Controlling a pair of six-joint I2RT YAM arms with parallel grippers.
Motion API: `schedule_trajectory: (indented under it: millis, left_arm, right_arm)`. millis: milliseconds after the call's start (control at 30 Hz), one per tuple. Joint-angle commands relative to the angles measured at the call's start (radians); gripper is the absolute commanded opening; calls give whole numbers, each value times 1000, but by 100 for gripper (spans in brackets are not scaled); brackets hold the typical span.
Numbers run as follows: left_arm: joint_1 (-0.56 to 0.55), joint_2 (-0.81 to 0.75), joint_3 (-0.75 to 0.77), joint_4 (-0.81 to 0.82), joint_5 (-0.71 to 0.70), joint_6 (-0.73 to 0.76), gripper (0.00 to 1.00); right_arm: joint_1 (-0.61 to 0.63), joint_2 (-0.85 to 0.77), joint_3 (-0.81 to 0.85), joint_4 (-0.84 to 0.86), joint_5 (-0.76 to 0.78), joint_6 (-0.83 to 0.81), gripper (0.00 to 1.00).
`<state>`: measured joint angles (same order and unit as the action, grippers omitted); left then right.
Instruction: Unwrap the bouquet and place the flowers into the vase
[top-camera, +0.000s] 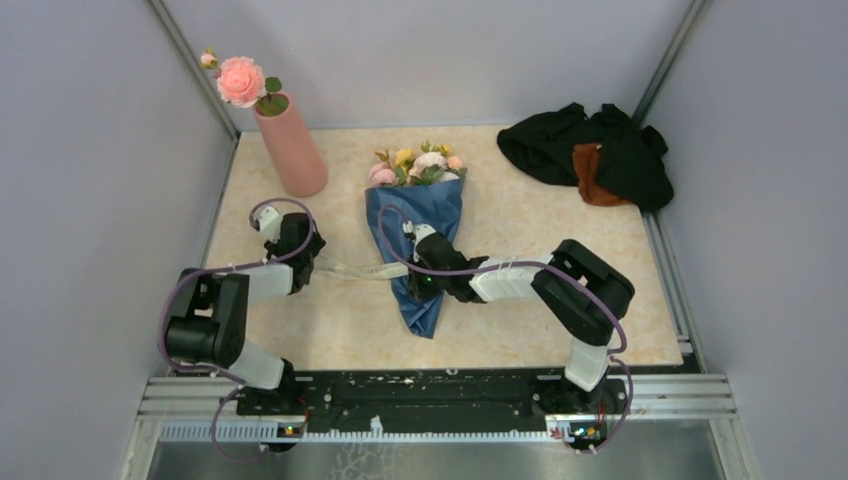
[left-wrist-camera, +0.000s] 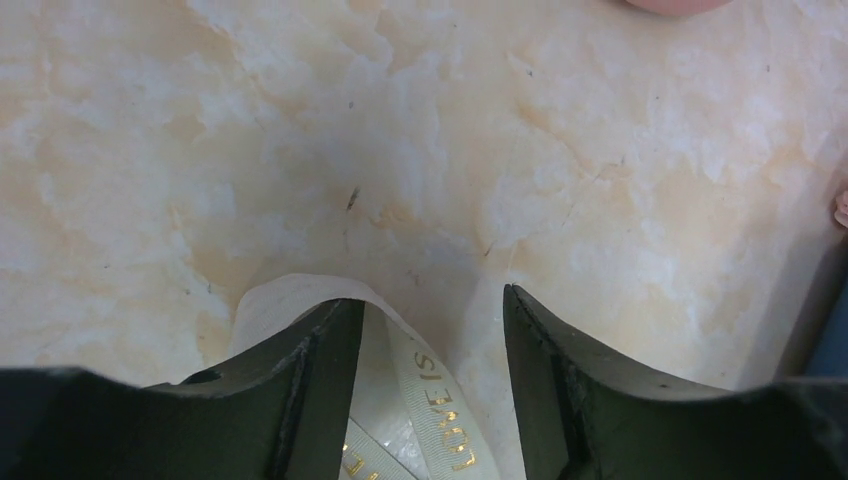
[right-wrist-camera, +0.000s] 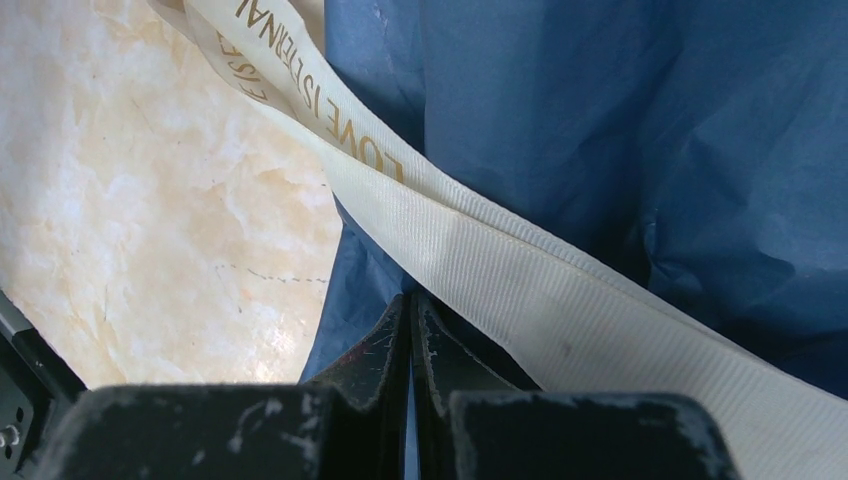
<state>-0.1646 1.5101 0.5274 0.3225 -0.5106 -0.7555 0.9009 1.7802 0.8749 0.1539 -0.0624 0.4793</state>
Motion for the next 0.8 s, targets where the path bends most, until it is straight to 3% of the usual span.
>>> schedule_trajectory:
  millis: [0, 100, 133, 200, 533, 767]
  left_arm:
    - [12, 40, 27, 30, 4, -15, 57]
    - [14, 33, 24, 40, 9, -15, 44]
    - [14, 25, 22, 43, 7, -15, 34]
    - [14, -3, 19, 48, 8, 1, 2]
    - [14, -260, 109, -132, -27, 59, 0]
    - [16, -341, 298, -332, -142, 162, 0]
  right_arm:
    - [-33, 19, -23, -123, 90, -42, 0]
    - [-32, 26, -20, -122, 87, -42, 0]
    - [-33, 27, -19, -121, 87, -41, 0]
    - [-33, 28, -20, -120, 85, -39, 0]
    - [-33, -2, -30, -122, 81, -33, 0]
    - [-33, -17, -31, -128, 70, -32, 0]
